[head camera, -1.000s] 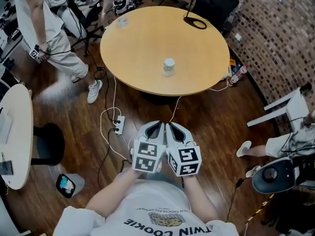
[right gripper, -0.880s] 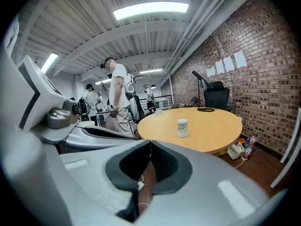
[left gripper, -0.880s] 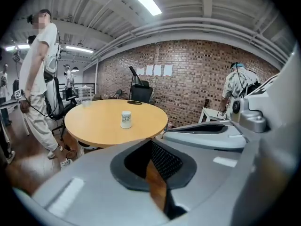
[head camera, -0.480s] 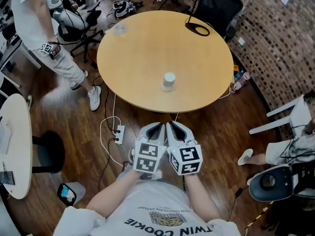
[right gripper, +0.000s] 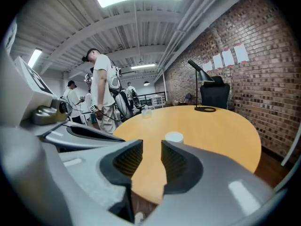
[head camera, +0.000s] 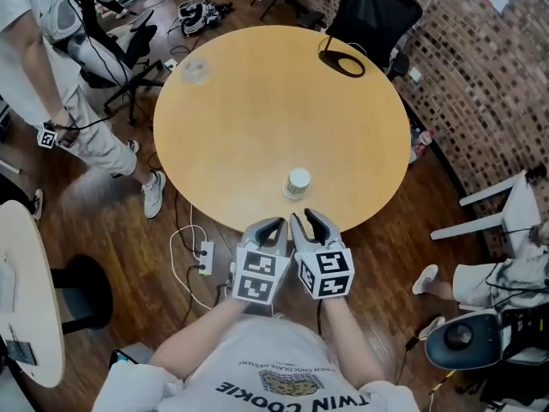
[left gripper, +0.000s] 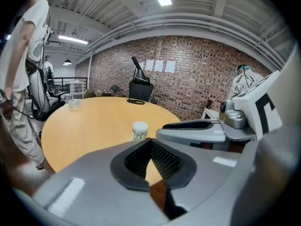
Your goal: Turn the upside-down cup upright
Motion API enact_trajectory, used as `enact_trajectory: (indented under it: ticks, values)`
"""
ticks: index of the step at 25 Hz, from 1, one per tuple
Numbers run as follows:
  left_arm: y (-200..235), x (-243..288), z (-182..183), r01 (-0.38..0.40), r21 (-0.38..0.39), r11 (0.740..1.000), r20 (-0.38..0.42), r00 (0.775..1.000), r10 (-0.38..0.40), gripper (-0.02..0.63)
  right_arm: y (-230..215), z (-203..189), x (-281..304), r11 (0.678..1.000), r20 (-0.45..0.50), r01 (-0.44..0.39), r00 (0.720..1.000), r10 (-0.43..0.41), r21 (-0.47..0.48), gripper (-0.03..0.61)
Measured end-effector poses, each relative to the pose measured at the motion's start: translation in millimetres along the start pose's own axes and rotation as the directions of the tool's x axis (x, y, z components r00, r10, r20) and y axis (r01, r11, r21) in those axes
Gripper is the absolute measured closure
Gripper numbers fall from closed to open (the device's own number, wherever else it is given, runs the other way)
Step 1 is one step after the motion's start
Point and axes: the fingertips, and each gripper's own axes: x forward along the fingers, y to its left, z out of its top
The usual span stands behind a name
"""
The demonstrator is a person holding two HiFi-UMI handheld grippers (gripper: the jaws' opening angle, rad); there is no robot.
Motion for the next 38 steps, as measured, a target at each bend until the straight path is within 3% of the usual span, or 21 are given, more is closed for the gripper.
enact_trajectory:
  ticks: [3,8,17,25,29,31,33,36,38]
  values:
    - [23.7,18.4,9.2,0.036,0.001,0.999,-0.014,0.999,-0.036,0.611,-17.1,-4.8,37.5,0.999,-0.061,0.036,0.997,-0.035,0.023,0.370]
    - [57.1,40.8,22.9,0.076,0.019,0.997,-0.019,0.997,-0.075,0.611,-50.4,-21.8,83.5,0.993,-0.117,0.111,0.987,-0.107,0.033,0.302]
    - [85.5,61.3,28.2,0.099,0.025,0.995,-0.049,0.994,-0.098,0.611,-67.3,-37.3,127.0,0.994,-0.153,0.111,0.982,-0.111,-0.005,0.278]
    - [101.5,72.4,34.3,0.049,-0.008,0.999,-0.044,0.998,-0.050,0.611,-66.2,-39.1,138.6,0.983,-0.215,0.019,0.975,-0.060,-0.185,0.299]
    - [103.9,82.6,42.2,0.030,-0.029,0.999,-0.023,0.999,-0.031,0.611,-65.2,-27.8,138.8,0.951,-0.273,-0.071,0.962,-0.014,-0.299,0.302]
    - [104.6,86.3,46.4,0.022,-0.041,0.999,-0.014,1.000,-0.022,0.611,-65.2,-21.0,134.5,0.901,-0.342,-0.141,0.940,-0.008,-0.409,0.302]
    - [106.0,89.0,49.7,0.015,-0.051,0.999,-0.007,1.000,-0.015,0.611,-66.2,-18.8,130.5,0.809,-0.431,-0.229,0.902,-0.033,-0.541,0.302]
    - [105.3,92.6,51.8,0.010,-0.065,0.998,0.000,1.000,-0.010,0.611,-70.5,-26.0,123.3,0.593,-0.555,-0.387,0.823,-0.123,-0.706,0.304]
    - [104.3,95.2,52.2,0.007,-0.074,0.997,0.006,1.000,-0.007,0.611,-75.4,-34.8,119.5,0.400,-0.599,-0.489,0.769,-0.222,-0.775,0.304]
